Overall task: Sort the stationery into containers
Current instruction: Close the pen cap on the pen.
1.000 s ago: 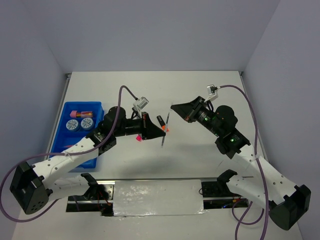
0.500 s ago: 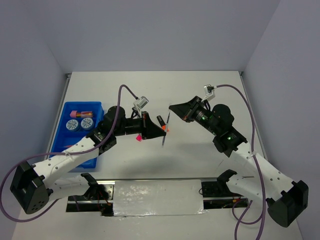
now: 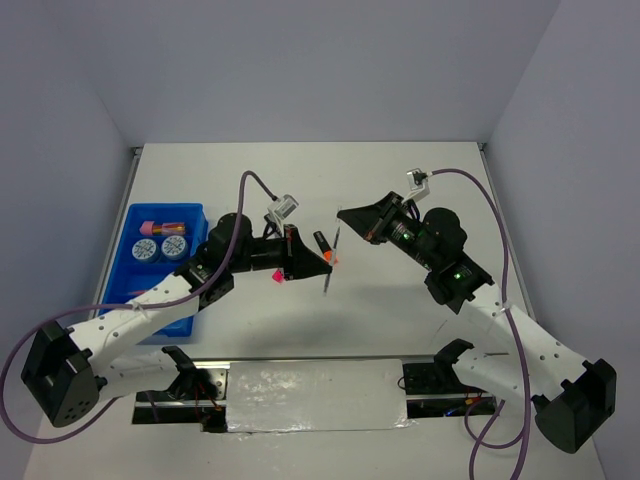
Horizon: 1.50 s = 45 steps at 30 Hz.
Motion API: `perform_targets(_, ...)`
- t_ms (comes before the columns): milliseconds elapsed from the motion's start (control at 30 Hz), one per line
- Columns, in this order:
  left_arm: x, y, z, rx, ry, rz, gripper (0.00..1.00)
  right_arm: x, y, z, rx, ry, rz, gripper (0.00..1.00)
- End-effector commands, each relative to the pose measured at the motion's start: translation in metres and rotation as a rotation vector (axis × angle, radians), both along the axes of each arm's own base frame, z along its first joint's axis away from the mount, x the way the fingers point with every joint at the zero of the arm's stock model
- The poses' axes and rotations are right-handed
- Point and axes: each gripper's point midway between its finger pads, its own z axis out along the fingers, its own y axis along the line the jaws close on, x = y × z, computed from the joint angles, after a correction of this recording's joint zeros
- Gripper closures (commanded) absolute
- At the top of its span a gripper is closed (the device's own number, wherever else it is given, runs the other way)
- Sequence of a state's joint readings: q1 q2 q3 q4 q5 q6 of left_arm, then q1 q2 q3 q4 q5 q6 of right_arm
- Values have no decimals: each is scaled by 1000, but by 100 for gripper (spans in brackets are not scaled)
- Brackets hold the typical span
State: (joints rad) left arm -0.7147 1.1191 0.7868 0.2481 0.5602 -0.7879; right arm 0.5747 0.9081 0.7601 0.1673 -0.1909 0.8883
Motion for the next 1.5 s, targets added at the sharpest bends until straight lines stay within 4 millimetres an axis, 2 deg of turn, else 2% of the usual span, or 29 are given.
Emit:
perform_targets(0,2,0,3,-18,-38,-11,100,-2,-3,36,32,-96,-11,100)
perform_targets(167,3,2,0,-12,-34,3,100,-4,-3,36,36,-98,-6,100)
perform_targets(767,6,3,16,-57,-48,11,100,-6,3,17,12,-54,30,100)
perform_targets(1067,5,6,14,-59,-43,25,100,-7,7,23,16,-67,54,100)
perform_targets(1467,16,7,32,-101,-65,66,100,-20,15,6,-15,-43,85,100)
